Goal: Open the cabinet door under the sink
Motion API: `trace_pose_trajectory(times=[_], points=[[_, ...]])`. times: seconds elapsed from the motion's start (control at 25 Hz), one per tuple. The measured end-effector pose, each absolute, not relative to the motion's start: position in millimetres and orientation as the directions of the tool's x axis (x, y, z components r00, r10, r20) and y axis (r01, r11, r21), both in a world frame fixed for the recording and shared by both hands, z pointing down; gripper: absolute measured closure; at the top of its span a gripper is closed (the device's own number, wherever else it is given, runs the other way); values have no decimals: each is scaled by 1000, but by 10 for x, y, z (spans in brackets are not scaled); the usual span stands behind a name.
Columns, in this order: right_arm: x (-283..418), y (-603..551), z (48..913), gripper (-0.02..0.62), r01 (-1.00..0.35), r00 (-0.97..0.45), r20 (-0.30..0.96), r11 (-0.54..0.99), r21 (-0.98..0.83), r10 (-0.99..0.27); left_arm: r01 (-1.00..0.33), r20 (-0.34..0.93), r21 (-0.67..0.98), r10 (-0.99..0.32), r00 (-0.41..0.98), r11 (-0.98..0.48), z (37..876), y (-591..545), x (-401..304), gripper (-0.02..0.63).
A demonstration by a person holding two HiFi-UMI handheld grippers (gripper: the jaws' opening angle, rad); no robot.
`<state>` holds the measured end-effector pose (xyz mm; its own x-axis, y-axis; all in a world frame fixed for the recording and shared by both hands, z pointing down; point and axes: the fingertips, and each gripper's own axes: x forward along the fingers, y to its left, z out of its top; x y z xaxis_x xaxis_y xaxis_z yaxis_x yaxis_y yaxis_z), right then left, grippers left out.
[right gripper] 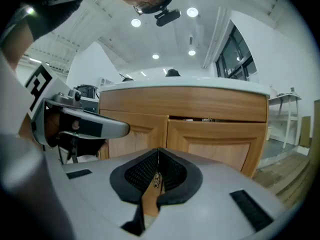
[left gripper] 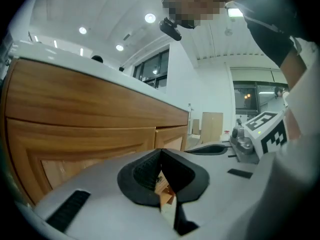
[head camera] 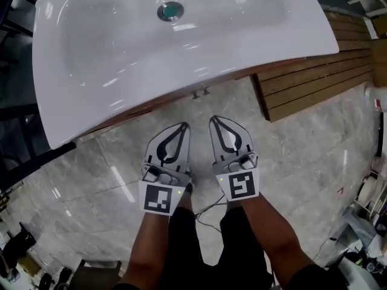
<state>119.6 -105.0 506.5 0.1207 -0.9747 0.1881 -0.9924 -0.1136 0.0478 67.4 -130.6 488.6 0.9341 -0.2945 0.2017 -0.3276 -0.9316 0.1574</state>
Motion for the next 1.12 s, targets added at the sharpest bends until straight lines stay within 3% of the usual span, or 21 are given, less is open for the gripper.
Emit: trace_pose_trajectory(times=[0.32, 0.36, 0.44, 1.12], points=[[1398, -1263, 5805, 568, -986, 161, 230, -148, 74, -960, -334, 267, 149, -287, 920, -931, 5544, -1383, 617, 584], [1415, -1274, 5865, 558, -986, 166, 240, -153, 72, -957, -331, 272, 148, -283, 920, -932, 5573, -1376, 609, 584], [1451, -1304, 5956, 471, -984, 175, 251, -161, 74, -952, -324, 280, 147, -275, 920, -935, 5621, -1353, 593, 584], [1545, -1536, 6162, 469, -985, 157, 261, -131, 115, -953, -287, 323, 142, -230, 918, -947, 5843, -1251, 491, 584]])
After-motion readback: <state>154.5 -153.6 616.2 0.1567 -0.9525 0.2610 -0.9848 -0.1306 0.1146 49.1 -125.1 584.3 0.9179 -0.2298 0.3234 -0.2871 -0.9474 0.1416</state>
